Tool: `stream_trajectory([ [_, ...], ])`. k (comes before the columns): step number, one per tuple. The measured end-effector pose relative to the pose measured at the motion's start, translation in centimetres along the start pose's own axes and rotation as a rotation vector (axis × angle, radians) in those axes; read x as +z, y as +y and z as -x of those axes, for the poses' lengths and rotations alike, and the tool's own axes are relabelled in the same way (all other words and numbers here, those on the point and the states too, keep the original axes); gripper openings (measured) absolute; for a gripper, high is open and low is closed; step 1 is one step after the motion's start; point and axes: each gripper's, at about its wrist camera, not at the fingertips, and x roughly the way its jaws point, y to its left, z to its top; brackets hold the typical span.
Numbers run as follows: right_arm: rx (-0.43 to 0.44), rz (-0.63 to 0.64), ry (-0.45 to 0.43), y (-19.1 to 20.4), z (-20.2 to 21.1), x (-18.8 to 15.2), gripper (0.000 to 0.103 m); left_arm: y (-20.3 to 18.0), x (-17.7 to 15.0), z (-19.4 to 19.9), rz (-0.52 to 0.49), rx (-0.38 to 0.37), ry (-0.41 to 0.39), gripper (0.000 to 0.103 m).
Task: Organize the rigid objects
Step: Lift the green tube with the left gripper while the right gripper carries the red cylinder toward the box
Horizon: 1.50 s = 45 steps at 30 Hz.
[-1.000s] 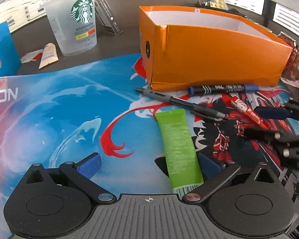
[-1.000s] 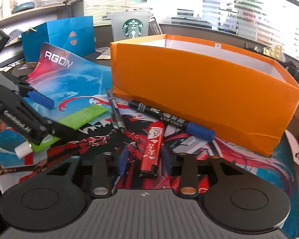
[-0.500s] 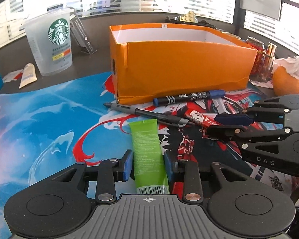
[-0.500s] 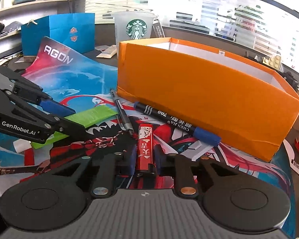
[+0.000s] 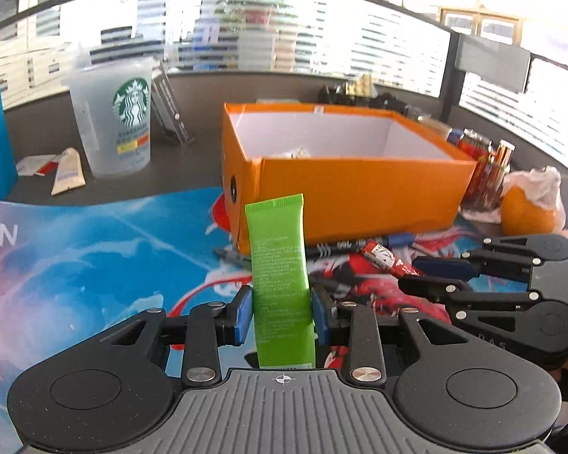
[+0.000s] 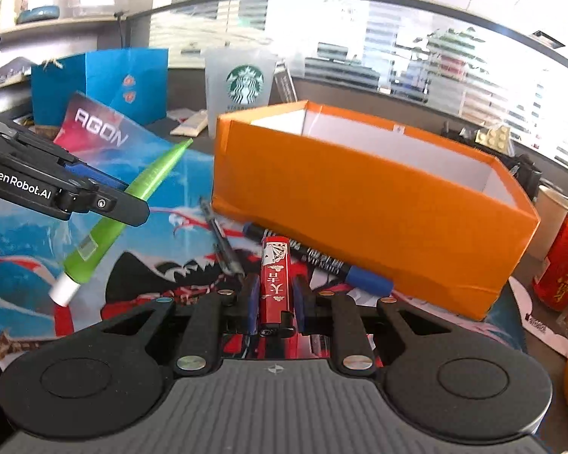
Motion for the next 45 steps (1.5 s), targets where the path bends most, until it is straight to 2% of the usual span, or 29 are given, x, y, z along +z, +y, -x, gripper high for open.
stream_trajectory([
  [6, -0.008, -0.005, -0.046, 0.1, 1.1, 0.8, 0.017, 0.1, 1.0, 1.2, 0.013, -0.022, -0.044, 0.030],
  [22, -0.073, 0.003, -0.142, -0.4, 3.3, 3.8, 0.017, -1.2, 4.8, 2.8, -0.033, -0.088, -0.159, 0.026],
  [32, -0.104, -0.003, -0.173, -0.9, 3.8, 5.8, 0.017, -2.0, 7.9, 4.2, -0.086, -0.093, -0.248, 0.026],
  [45, -0.149, -0.045, -0.166, -3.6, 3.0, 8.3, 0.017, -1.7, 11.9, 2.8, -0.086, -0.117, -0.262, 0.026],
])
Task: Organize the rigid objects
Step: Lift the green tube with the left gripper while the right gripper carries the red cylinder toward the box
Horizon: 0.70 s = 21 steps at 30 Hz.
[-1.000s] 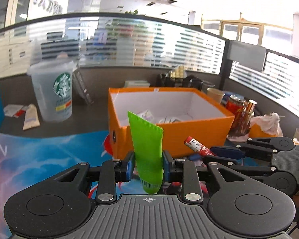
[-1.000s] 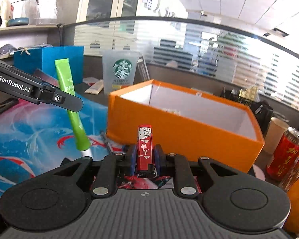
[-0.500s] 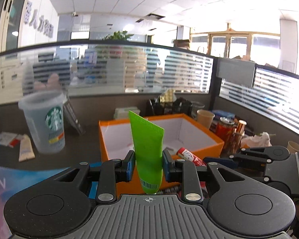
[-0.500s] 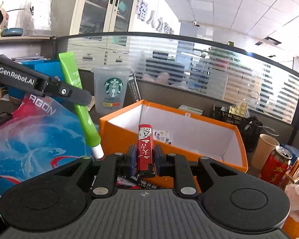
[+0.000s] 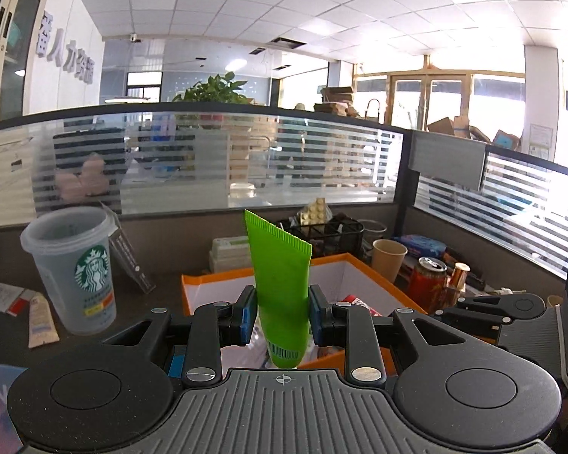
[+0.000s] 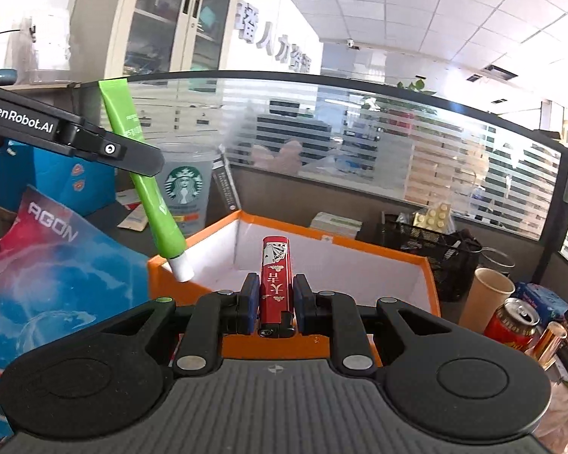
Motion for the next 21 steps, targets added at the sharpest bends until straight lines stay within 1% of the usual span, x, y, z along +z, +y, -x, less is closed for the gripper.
stream_trajectory([
  [9, -0.054, -0.012, 0.025, -2.0, -2.5, 1.5, 0.017, 1.1, 2.2, -2.8, 0.016, 0.009, 0.015, 0.026],
  [21, -0.060, -0.012, 0.048, -3.5, -5.1, 2.8, 0.017, 2.5, 2.8, -6.1, 0.038, 0.027, 0.067, 0.026],
])
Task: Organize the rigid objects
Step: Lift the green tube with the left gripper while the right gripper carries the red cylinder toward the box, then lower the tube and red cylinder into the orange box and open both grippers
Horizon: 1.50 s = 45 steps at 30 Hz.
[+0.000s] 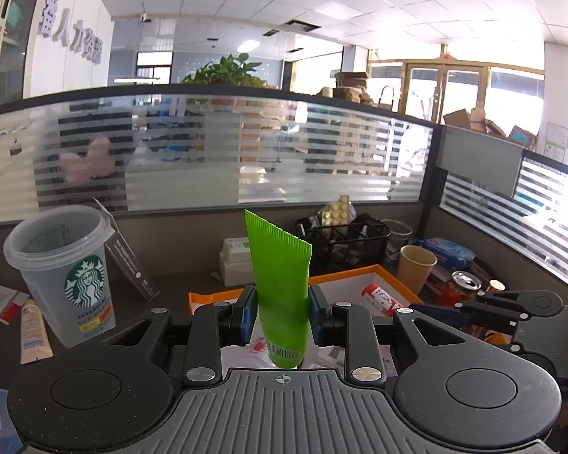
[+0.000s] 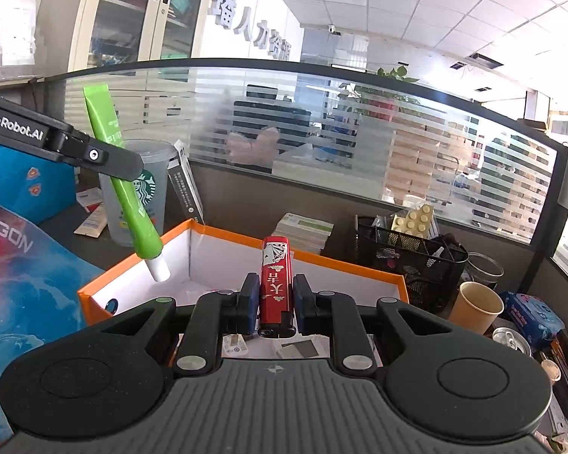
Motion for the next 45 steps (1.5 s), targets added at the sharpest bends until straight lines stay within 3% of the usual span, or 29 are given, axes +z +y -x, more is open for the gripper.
stream_trajectory([
  [15, 0.007, -0.018, 0.090, -1.1, -4.2, -0.7, 0.017, 0.7, -1.9, -5.0, -0.025, -0.002, 0.141, 0.026],
  [31, 0.131, -0.014, 0.339, -2.1, -9.7, -1.9, 0.017, 2.1, -4.0, -11.4, 0.004, -0.028, 0.358, 0.023],
  [38, 0.124, 0.018, 0.443, -2.5, -11.3, -2.0, 0.017, 1.5, -4.4, -13.1, -0.018, -0.035, 0.397, 0.022],
  [45, 0.092, 0.033, 0.475, -2.3, -11.7, -1.9, 0.019, 1.2, -4.8, -13.8, -0.010, -0.054, 0.421, 0.022],
])
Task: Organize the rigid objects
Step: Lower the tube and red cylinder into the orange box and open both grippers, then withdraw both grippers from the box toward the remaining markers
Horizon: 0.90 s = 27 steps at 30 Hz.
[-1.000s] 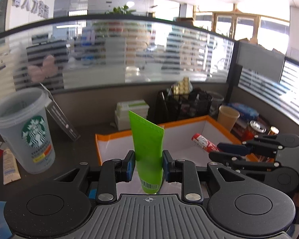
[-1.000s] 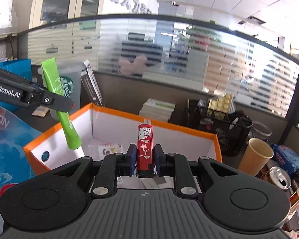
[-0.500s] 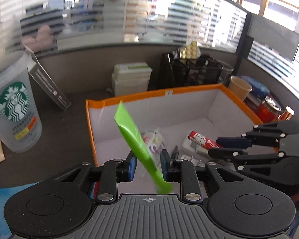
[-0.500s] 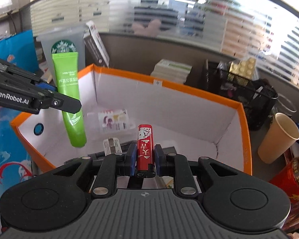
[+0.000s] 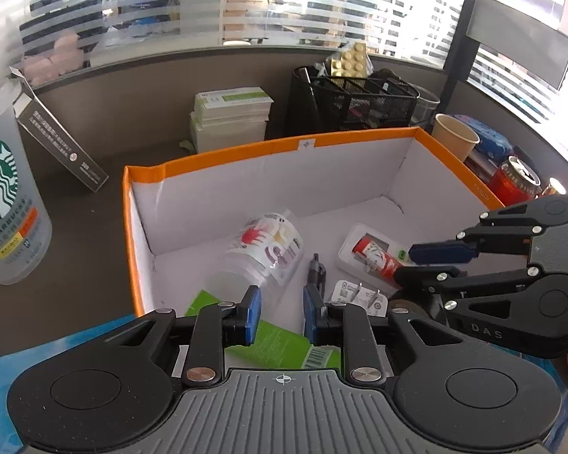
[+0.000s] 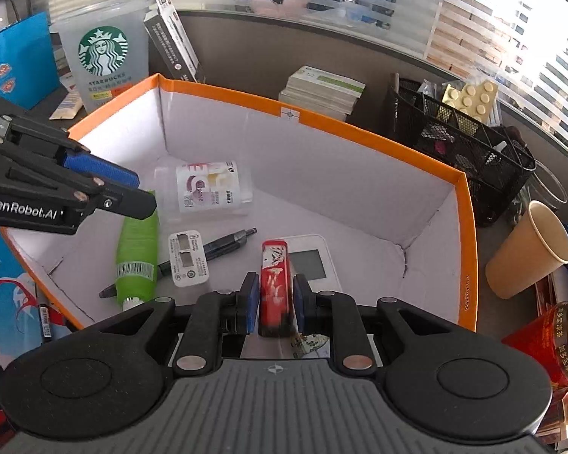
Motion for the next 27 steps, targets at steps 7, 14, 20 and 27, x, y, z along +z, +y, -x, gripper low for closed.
stream_trajectory([
  [7, -0.069, 0.003, 0.006, 0.1, -0.6, 0.2, 0.031, -0.4, -0.2, -0.4, 0.014, 0.014, 0.001, 0.022],
  [14, -0.096, -0.005, -0.078, 0.2, 2.7, -0.3, 0.034, -0.7, -1.1, 2.5, -0.002, 0.067, -0.084, 0.030],
  [20, -0.067, -0.026, -0.170, 1.1, 6.5, -1.8, 0.035, -1.2, -2.3, 5.4, -0.042, 0.121, -0.155, 0.051],
  [27, -0.007, -0.022, -0.259, 3.7, 10.3, -4.4, 0.048, -1.5, -4.3, 8.0, -0.056, 0.149, -0.205, 0.073],
])
